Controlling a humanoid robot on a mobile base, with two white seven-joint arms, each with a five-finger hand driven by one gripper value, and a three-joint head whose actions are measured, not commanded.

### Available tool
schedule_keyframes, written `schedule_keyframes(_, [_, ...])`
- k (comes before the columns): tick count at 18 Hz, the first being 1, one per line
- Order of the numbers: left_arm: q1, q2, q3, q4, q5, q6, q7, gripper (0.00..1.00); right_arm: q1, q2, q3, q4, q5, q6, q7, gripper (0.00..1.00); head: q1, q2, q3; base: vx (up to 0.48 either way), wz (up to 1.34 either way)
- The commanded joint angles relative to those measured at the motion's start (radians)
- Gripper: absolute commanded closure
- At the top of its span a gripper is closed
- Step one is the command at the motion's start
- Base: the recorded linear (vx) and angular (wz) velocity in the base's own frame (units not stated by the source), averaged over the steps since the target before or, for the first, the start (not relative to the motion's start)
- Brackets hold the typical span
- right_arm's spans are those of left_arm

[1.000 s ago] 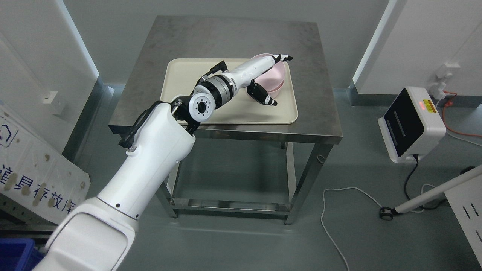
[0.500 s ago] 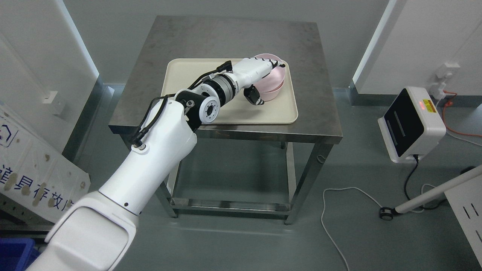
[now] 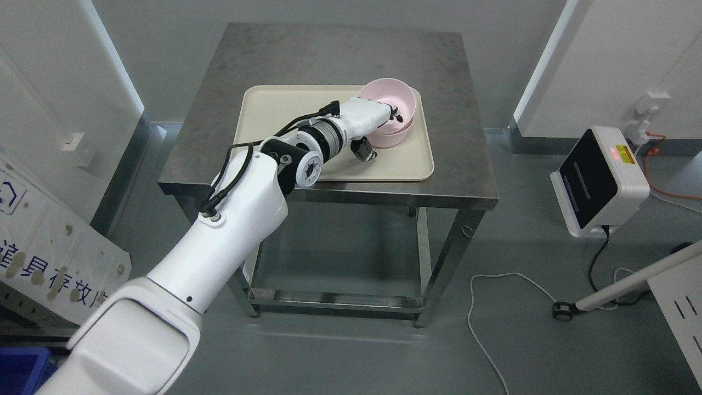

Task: Stack pink IKEA bowls on left shelf middle
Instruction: 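Grip the rim of the stacked pink bowls with the left hand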

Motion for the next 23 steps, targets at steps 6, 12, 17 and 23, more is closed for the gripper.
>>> schedule_keyframes(6, [-0.001, 0.017, -0.048, 0.113, -0.004, -0.023, 0.156, 0.53, 0.000, -0.017, -0.009, 0.000, 0.008, 0.000, 0.000, 0.00, 0.0000, 0.000, 0.000, 0.000, 0.00])
schedule_keyframes(12, [-0.001, 0.017, -0.077, 0.116, -0.002, -0.035, 0.154, 0.61, 0.000, -0.017, -0.009, 0.000, 0.008, 0.000, 0.001, 0.00, 0.0000, 0.000, 0.000, 0.000, 0.00])
schedule_keyframes(17, [-0.001, 0.017, -0.099, 0.134, 0.002, -0.039, 0.149, 0.80, 0.000, -0.017, -0.009, 0.000, 0.008, 0.000, 0.001, 0.00, 0.0000, 0.000, 0.000, 0.000, 0.00])
schedule_keyframes(23, [-0.001, 0.017, -0.021, 0.125, 0.019, -0.063, 0.195, 0.95, 0.000, -0.017, -0.011, 0.000, 0.008, 0.000, 0.000, 0.00, 0.0000, 0.000, 0.000, 0.000, 0.00])
